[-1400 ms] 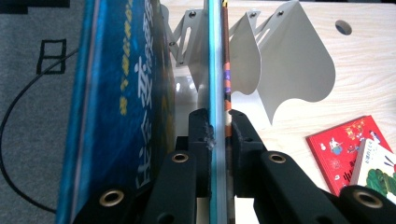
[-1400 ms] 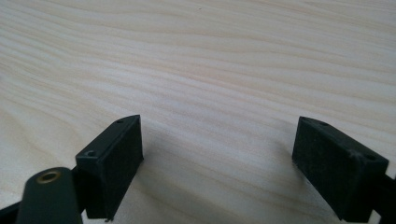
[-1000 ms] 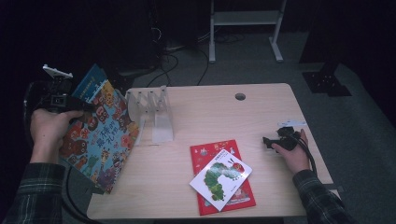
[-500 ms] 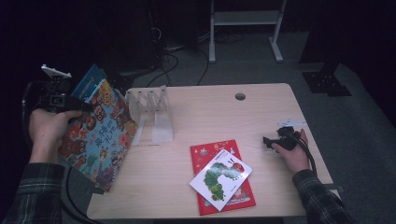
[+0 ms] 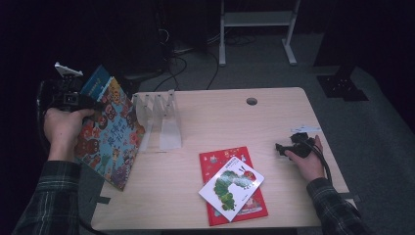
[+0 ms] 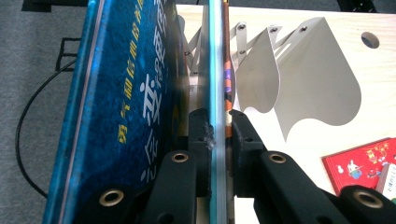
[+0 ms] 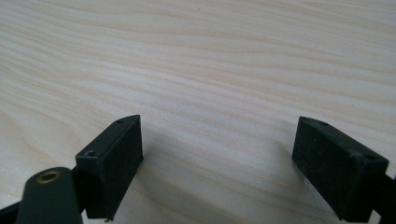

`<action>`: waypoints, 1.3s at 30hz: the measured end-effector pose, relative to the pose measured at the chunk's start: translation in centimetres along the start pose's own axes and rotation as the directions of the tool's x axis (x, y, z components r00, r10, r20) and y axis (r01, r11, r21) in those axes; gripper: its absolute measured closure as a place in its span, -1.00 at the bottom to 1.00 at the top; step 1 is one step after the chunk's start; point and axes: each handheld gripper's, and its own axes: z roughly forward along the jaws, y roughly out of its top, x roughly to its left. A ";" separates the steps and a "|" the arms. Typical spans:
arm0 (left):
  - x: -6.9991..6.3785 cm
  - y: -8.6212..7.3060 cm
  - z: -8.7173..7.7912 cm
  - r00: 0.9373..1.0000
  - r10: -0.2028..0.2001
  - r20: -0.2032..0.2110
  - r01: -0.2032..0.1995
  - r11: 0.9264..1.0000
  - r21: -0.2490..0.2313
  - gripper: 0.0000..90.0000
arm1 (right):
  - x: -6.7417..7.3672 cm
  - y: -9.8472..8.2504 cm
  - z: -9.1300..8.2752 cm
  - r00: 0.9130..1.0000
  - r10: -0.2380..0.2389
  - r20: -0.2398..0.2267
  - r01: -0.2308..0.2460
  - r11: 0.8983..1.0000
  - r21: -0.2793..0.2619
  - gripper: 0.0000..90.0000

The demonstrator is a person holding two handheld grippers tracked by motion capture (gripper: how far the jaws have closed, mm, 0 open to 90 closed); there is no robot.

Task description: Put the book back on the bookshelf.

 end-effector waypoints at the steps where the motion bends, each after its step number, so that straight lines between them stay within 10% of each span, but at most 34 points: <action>1: -0.1 0.0 0.0 1.000 0.000 -0.003 0.000 1.000 0.001 0.80 | 0.0 0.0 0.0 1.000 0.000 0.000 0.000 1.000 0.000 -0.67; 32: -1.6 2.8 3.3 0.999 -0.012 -0.041 0.012 1.000 0.013 0.79 | 0.0 0.0 0.0 1.000 0.001 0.000 -0.001 1.000 0.000 -0.67; 39: -0.9 2.4 2.4 1.000 -0.026 0.002 0.026 0.997 -0.072 0.76 | 0.0 0.0 0.0 1.000 -0.001 0.000 0.001 1.000 0.000 -0.67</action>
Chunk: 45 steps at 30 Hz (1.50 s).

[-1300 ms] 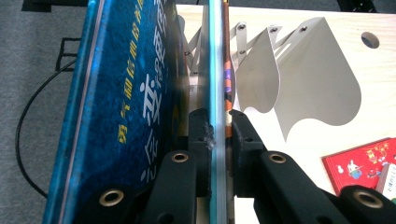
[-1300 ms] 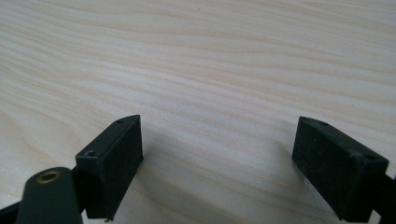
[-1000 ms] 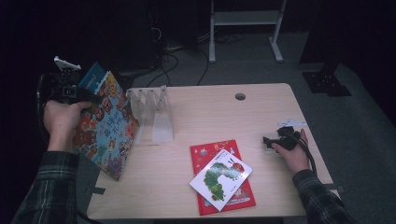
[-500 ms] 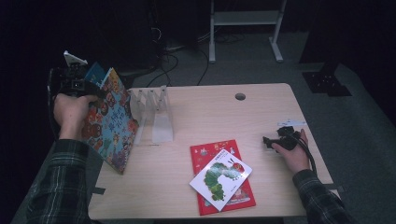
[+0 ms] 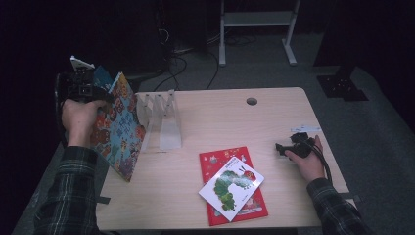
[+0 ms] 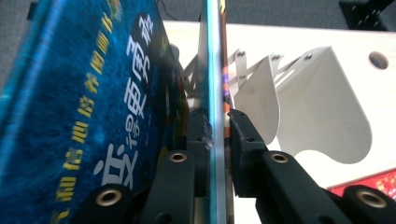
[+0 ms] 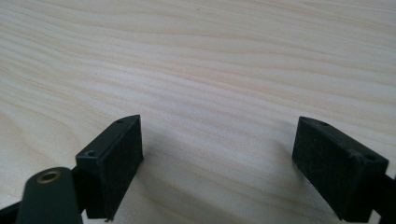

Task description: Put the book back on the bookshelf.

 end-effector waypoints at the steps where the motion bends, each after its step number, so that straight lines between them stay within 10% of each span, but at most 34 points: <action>1: 0.0 0.0 0.0 1.000 0.000 0.000 0.000 1.000 0.000 0.76 | 0.0 0.0 0.0 1.000 0.000 0.000 0.000 1.000 0.000 -0.67; 13: -0.4 -0.3 -2.4 0.998 0.046 0.035 -0.043 0.996 -0.084 0.75 | 0.0 0.0 0.0 1.000 0.000 0.000 0.000 1.000 0.000 -0.67; 26: -2.1 -0.9 -2.2 0.990 0.111 0.090 -0.108 0.993 -0.038 0.99 | 0.0 0.0 0.0 1.000 0.000 0.000 0.000 1.000 0.000 -0.67; 37: -5.6 -3.0 -0.5 0.964 0.221 0.147 -0.224 0.975 -0.001 1.00 | 0.0 0.0 0.0 1.000 0.000 0.000 0.000 1.000 -0.001 -0.67; 45: -8.5 -5.9 2.6 0.932 0.288 0.219 -0.303 0.952 0.037 1.00 | 0.0 0.0 0.0 1.000 0.000 0.000 0.000 1.000 0.000 -0.67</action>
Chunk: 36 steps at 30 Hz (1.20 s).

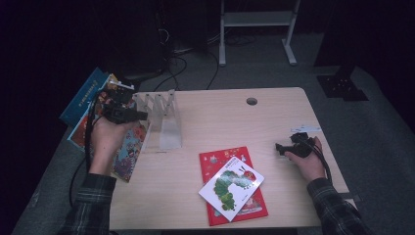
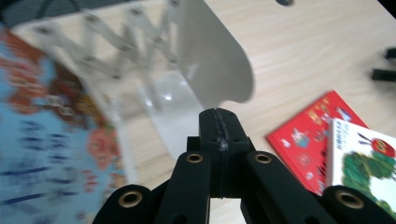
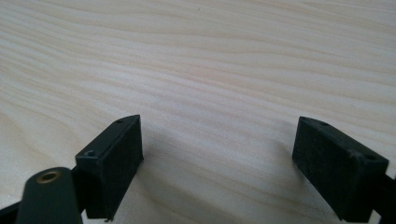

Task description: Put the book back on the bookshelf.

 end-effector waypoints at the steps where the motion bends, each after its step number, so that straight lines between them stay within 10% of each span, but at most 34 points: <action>1: -0.3 -0.2 0.4 1.000 0.007 0.002 -0.007 1.000 0.004 1.00 | 0.0 0.0 0.0 1.000 0.000 0.000 0.000 1.000 0.000 -0.67; 16: -4.0 -4.3 5.0 0.991 0.126 0.054 -0.128 0.991 0.027 0.99 | 0.0 -0.3 -0.2 0.999 0.031 0.037 -0.031 0.999 0.006 -0.75; 28: -5.7 -8.4 8.8 0.982 0.131 0.136 -0.133 0.991 0.008 0.93 | 0.7 -0.6 -1.3 1.000 0.000 0.004 0.000 1.000 -0.003 -0.04; 36: -6.8 -10.7 10.9 0.966 0.217 0.137 -0.227 0.972 0.061 0.79 | 1.2 -0.6 -2.8 0.998 0.011 -0.054 -0.010 1.000 0.027 0.17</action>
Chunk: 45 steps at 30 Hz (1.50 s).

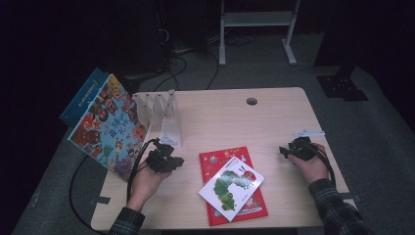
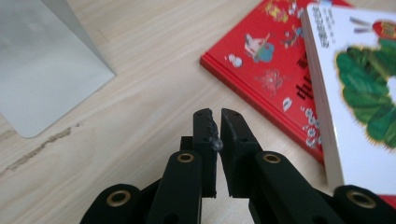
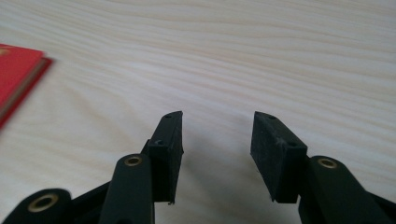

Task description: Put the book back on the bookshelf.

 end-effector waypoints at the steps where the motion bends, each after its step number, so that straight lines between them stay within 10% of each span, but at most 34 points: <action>1: 0.0 -0.2 0.2 1.000 0.005 0.007 -0.005 1.000 0.009 0.79 | 0.2 0.0 -0.3 1.000 -0.003 -0.015 0.003 1.000 0.002 0.17; 12: -1.4 -1.2 1.7 0.996 0.052 0.067 -0.052 0.999 0.002 0.23 | 3.8 -1.2 -3.3 0.980 -0.062 -0.191 0.062 0.998 -0.002 0.14; 19: -2.4 -2.2 2.1 0.993 0.064 0.098 -0.064 0.998 0.001 -0.05 | 6.6 -2.7 -5.0 0.947 -0.114 -0.300 0.118 0.993 -0.005 0.11; 38: -3.3 -2.3 3.7 0.979 0.053 0.198 -0.064 0.997 0.049 -0.32 | 9.1 -3.8 -4.1 0.912 -0.179 -0.368 0.208 0.977 0.042 -0.03; 45: -3.0 -2.2 3.4 0.986 0.033 0.164 -0.037 0.999 0.018 -0.72 | 9.6 -3.1 -3.3 0.910 -0.198 -0.364 0.224 0.974 0.030 -0.05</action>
